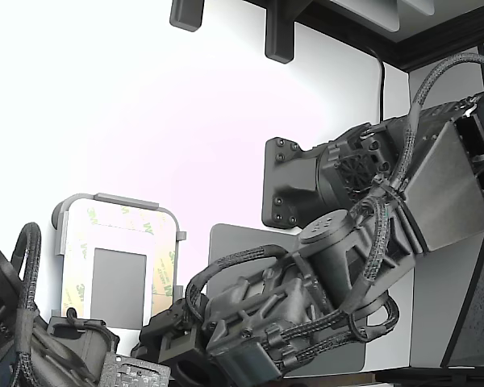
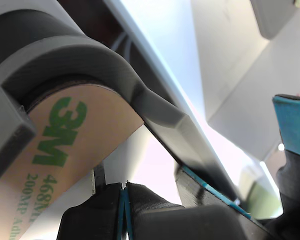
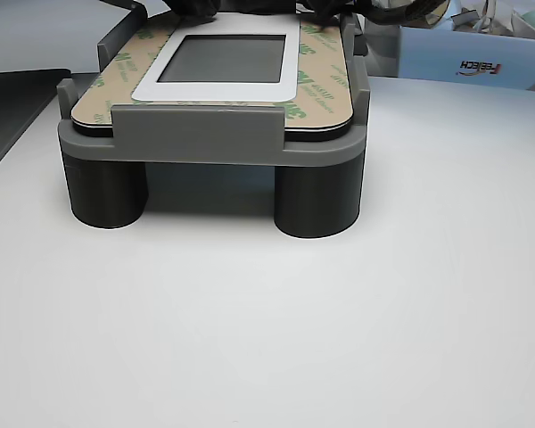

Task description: Peel off protective film from adhesive tape.

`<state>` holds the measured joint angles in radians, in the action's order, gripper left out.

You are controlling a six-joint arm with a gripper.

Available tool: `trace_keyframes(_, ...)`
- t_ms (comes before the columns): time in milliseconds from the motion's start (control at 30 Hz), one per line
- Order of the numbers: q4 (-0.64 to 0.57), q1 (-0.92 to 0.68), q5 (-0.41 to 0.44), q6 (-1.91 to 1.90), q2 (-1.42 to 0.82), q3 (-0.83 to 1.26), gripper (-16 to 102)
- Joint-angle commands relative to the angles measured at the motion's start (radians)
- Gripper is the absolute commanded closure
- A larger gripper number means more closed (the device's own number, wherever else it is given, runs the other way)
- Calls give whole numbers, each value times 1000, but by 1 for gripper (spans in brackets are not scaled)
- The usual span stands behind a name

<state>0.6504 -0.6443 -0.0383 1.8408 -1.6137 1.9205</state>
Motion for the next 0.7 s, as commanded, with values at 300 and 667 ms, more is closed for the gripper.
trace_keyframes(300, 6, 18, -3, -2, -8, -38, 94)
trace_keyframes(667, -3, 8, 5, -17, -28, -12, 94)
